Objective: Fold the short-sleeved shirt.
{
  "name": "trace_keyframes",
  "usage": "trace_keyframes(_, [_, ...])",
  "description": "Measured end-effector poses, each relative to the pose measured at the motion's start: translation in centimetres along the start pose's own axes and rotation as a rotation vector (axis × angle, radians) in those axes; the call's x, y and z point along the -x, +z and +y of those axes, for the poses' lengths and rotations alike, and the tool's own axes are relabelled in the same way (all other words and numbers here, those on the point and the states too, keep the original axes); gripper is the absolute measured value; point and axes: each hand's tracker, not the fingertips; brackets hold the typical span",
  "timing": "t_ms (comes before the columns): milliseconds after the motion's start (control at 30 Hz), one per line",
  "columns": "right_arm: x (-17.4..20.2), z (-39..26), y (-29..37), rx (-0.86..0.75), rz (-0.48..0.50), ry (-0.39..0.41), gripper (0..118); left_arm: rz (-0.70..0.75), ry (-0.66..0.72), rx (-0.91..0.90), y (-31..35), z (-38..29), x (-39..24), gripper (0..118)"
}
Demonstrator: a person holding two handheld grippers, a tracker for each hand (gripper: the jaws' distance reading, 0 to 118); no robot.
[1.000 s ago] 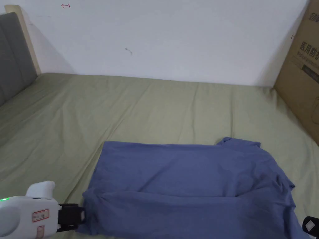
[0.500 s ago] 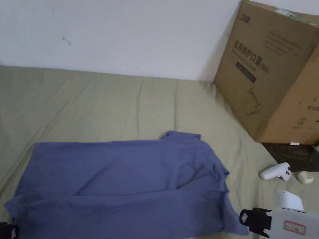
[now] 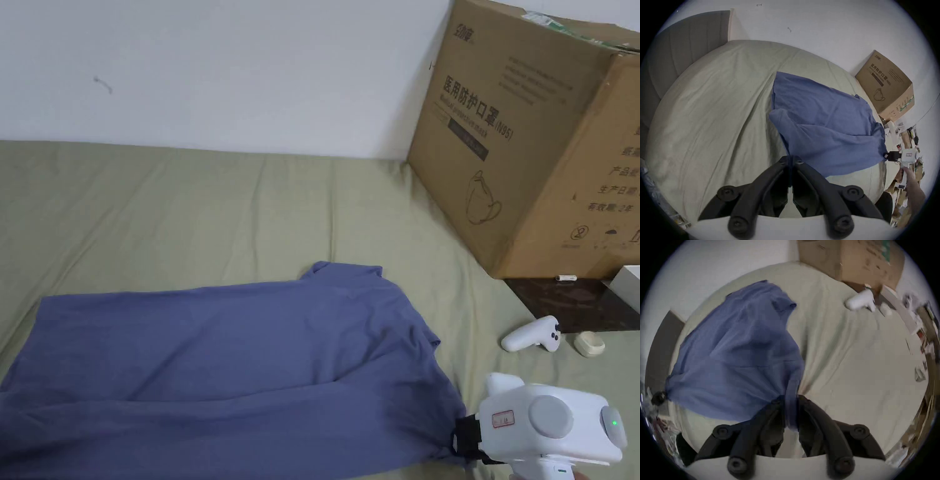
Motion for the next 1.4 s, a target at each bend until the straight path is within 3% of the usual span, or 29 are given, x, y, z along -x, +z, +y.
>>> trace_keyframes(67, [-0.5,-0.1,1.0,0.012,0.063,-0.025,7,-0.014,-0.002,-0.004,0.6,0.2,0.4,3])
trace_keyframes(333, [-2.6,-3.8,6.4,-0.019,0.074,-0.045,7,-0.030,-0.032,0.000,3.9,-0.1,2.2,3])
trace_keyframes(533, [-3.3,-9.7,9.5,0.036,0.096,-0.029,7,-0.081,-0.021,0.147,6.1,-4.7,4.8,3])
trace_keyframes(667, [-3.8,-11.8,8.6,0.051,0.109,-0.101,11,-0.105,-0.002,0.121,7.0,-7.5,5.0,6])
trace_keyframes(733, [-3.6,-12.2,8.4,0.039,0.057,-0.126,27,-0.102,0.039,0.113,7.3,-7.8,4.7,19])
trace_keyframes(800, [-2.9,-12.2,8.7,0.027,0.020,-0.106,59,-0.082,0.042,0.082,7.9,-8.0,4.6,59])
trace_keyframes(867, [-2.3,-12.0,9.2,0.002,0.003,-0.086,105,-0.073,0.055,0.069,8.3,-7.6,4.4,104])
trace_keyframes(900, [-2.1,-11.7,9.2,-0.005,0.003,-0.082,113,-0.065,0.053,0.054,8.6,-7.3,4.0,114])
trace_keyframes(933, [-1.6,-11.4,9.7,-0.052,-0.004,-0.068,114,-0.056,0.051,0.029,9.0,-7.2,3.7,115])
trace_keyframes(1133, [3.8,-8.4,12.8,-0.247,0.066,0.032,114,-0.110,0.015,-0.089,8.6,-4.9,1.7,114])
trace_keyframes(1267, [8.5,-5.9,13.5,-0.339,0.160,0.092,104,-0.102,-0.112,-0.113,7.6,-2.7,-1.6,99])
trace_keyframes(1300, [9.2,-4.9,13.2,-0.367,0.157,0.110,94,-0.102,-0.139,-0.108,7.1,-2.1,-2.3,86])
trace_keyframes(1333, [10.2,-4.1,13.0,-0.392,0.146,0.121,68,-0.105,-0.154,-0.098,6.4,-1.4,-2.9,55])
trace_keyframes(1367, [11.1,-3.4,12.6,-0.394,0.139,0.141,14,-0.099,-0.166,-0.091,5.6,-0.9,-3.5,6])
trace_keyframes(1400, [11.8,-2.7,12.3,-0.396,0.136,0.147,0,-0.084,-0.188,-0.108,4.8,0.1,-3.7,0])
